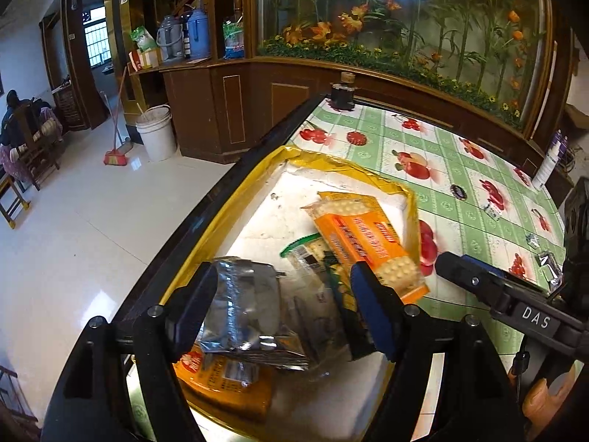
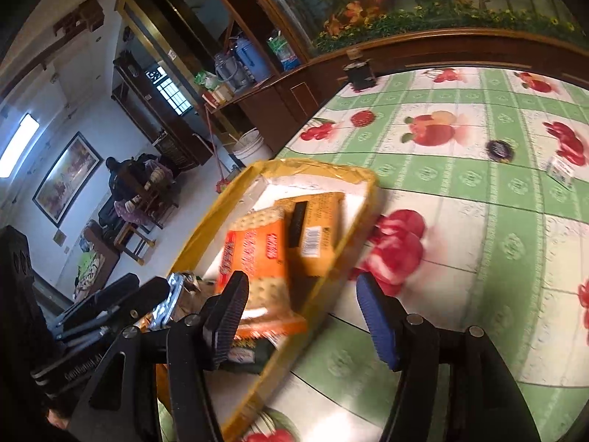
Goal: Organize snacks
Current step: 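Carry the foil bag and orange cracker pack into the tray and release, then move both tools back over the table toward the remaining candies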
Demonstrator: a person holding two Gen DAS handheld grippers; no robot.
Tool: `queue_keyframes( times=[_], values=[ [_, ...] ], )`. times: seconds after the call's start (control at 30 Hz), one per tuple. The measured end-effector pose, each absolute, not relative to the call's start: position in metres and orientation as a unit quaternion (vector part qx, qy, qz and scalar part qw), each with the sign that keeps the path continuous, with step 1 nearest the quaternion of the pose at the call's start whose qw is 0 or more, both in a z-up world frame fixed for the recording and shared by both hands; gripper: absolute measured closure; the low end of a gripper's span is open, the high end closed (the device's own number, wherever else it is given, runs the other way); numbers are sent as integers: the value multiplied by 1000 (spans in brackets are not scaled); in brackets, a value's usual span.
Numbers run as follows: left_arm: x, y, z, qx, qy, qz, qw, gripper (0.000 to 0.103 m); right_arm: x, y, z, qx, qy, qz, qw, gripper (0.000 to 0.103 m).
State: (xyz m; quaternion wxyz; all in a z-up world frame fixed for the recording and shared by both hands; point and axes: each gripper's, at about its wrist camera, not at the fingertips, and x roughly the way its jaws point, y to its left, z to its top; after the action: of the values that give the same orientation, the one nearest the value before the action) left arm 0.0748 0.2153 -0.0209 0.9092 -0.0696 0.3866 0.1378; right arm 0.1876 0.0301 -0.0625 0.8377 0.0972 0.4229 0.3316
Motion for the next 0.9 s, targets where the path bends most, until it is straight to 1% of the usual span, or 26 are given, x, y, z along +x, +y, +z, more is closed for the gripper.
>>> queue_keyframes(
  times=[0.3, 0.67, 0.9],
  values=[
    [81, 170, -20, -61, 395, 99, 911, 28, 175, -55, -70, 119, 425, 272, 855, 38],
    [93, 102, -24, -37, 411, 35, 910, 28, 157, -174, -66, 114, 401, 177, 892, 38],
    [115, 71, -31, -37, 430, 4, 902, 28, 167, -230, -66, 112, 393, 125, 904, 36]
  ],
)
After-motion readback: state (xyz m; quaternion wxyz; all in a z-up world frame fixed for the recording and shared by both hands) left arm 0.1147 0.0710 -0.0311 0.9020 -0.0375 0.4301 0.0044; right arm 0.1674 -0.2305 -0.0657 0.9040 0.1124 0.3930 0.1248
